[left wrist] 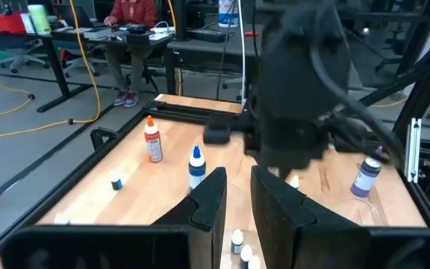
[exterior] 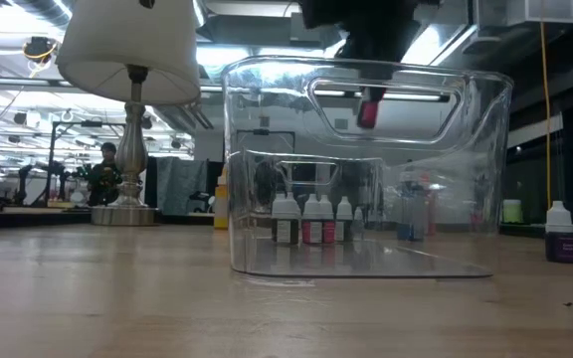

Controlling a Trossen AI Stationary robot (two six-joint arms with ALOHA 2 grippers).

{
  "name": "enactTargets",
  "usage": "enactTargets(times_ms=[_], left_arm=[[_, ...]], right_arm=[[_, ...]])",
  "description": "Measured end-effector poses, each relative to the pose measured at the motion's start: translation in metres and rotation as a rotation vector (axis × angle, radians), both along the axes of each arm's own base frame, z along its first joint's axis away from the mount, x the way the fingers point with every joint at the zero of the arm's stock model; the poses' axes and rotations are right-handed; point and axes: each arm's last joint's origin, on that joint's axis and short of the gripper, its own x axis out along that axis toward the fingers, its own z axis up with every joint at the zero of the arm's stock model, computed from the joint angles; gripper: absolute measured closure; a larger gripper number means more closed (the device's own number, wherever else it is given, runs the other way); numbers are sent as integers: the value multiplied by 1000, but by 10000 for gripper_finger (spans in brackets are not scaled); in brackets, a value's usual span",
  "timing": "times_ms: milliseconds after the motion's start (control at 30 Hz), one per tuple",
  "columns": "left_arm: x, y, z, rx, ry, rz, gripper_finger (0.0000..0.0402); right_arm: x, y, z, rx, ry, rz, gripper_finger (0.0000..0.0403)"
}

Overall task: Pick & Place food coloring
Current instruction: Put the small red food coloring bottle into the transparent container

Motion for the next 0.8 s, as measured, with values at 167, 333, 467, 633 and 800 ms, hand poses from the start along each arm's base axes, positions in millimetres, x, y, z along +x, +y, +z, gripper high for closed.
enactTargets(times_ms=[167,333,467,633,800], left_arm=[[-7,3,4,3,-9,25,343],[-20,7,13,-3,-61,43,343],[-29,10,20,7,-95,40,343],[-38,13,25,13,-124,40,343],[-41,13,26,14,-129,40,343]], right_arm=[[13,5,-18,33,9,17,337],[22,5,-32,26,10,37,329],[31,6,-47,26,17,38,331],[37,7,-69,19,78,32,337],[39,6,-80,-22,107,27,328]])
